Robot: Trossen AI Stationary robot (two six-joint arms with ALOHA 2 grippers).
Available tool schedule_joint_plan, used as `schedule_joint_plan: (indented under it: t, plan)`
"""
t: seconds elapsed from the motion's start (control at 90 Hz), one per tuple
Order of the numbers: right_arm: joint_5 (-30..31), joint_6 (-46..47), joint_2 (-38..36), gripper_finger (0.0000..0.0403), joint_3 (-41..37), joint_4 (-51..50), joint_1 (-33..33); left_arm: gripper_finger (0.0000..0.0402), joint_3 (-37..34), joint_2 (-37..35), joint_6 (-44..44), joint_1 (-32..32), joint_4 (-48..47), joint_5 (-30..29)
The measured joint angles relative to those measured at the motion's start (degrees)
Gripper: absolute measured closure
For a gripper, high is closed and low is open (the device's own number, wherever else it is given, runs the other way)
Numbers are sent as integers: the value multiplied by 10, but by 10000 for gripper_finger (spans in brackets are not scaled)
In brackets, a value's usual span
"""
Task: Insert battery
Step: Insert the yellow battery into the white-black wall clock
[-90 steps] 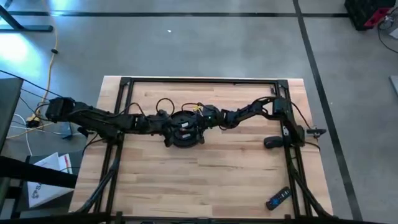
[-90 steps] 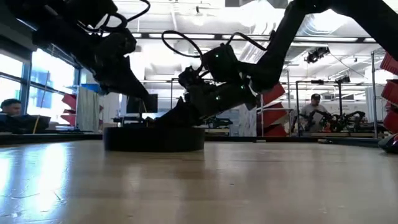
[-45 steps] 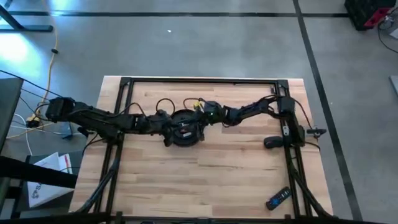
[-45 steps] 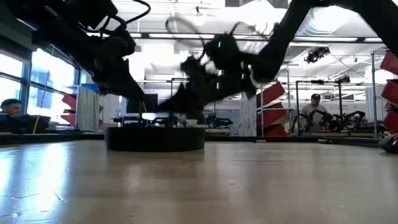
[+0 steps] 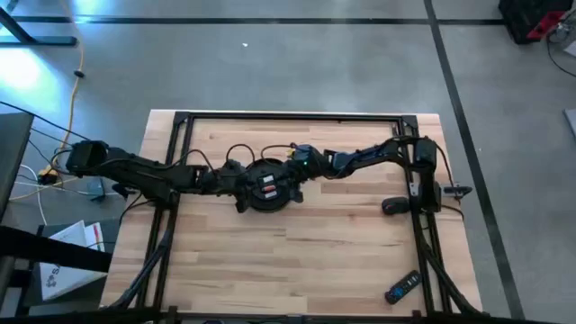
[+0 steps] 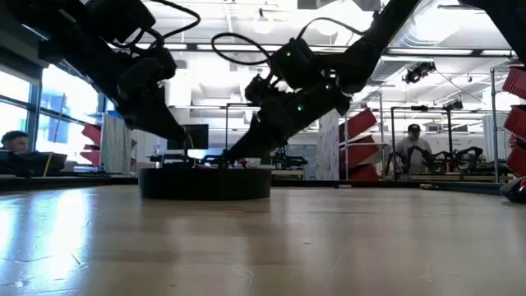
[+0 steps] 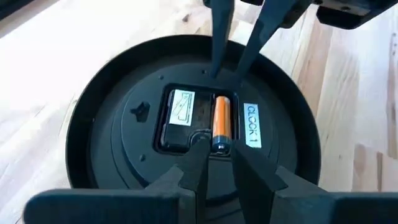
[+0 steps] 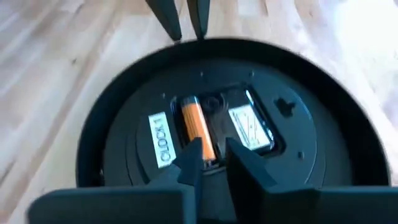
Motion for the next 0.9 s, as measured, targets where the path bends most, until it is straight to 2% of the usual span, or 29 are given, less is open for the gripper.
schedule_joint_plan:
  t: [0.067, 0.756, 0.9]
  plan:
    - [5, -3, 2, 399, 0, -3, 0, 349, 0, 0, -1, 0, 0, 0]
    - [13, -3, 22, 403, 22, 2, 8, 349, 0, 0, -21, -19, -44, -7]
    - [-11, 5, 43, 403, 23, 5, 8, 349, 0, 0, -20, -19, -46, -16]
